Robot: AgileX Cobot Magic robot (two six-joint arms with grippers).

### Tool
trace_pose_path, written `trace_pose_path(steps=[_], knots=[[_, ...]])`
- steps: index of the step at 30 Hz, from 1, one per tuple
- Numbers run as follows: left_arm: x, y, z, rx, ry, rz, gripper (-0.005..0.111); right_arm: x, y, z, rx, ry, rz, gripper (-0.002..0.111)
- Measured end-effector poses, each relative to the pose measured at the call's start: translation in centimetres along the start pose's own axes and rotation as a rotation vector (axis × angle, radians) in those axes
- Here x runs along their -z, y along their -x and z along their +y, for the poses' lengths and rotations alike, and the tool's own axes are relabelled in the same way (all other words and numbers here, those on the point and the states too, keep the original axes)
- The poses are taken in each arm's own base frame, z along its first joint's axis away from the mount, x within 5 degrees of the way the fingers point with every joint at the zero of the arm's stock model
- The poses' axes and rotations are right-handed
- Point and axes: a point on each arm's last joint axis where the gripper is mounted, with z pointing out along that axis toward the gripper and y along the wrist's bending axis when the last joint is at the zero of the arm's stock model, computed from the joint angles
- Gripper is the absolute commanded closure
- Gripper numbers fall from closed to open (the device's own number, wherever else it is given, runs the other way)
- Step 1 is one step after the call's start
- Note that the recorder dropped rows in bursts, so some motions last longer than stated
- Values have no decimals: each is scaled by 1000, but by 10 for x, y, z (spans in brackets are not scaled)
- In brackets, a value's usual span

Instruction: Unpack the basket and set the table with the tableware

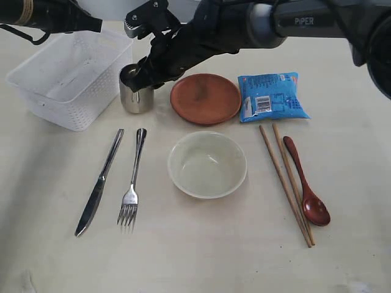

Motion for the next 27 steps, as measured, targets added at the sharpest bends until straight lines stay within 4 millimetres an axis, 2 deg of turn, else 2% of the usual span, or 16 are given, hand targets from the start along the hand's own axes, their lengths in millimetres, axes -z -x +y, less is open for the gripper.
trace_pose_path(steps=[7, 14, 18, 23, 27], knots=[[0, 0, 0, 7, 0, 0, 106, 4, 3, 0, 2, 1, -7, 59], [0, 0, 0, 7, 0, 0, 106, 33, 24, 1, 4, -3, -66, 59], [0, 0, 0, 7, 0, 0, 106, 54, 28, -6, -7, 11, -40, 59], [0, 0, 0, 15, 0, 0, 106, 108, 24, -50, -93, -19, 45, 59], [0, 0, -1, 15, -10, 0, 106, 149, 1, -103, -234, -68, 116, 59]])
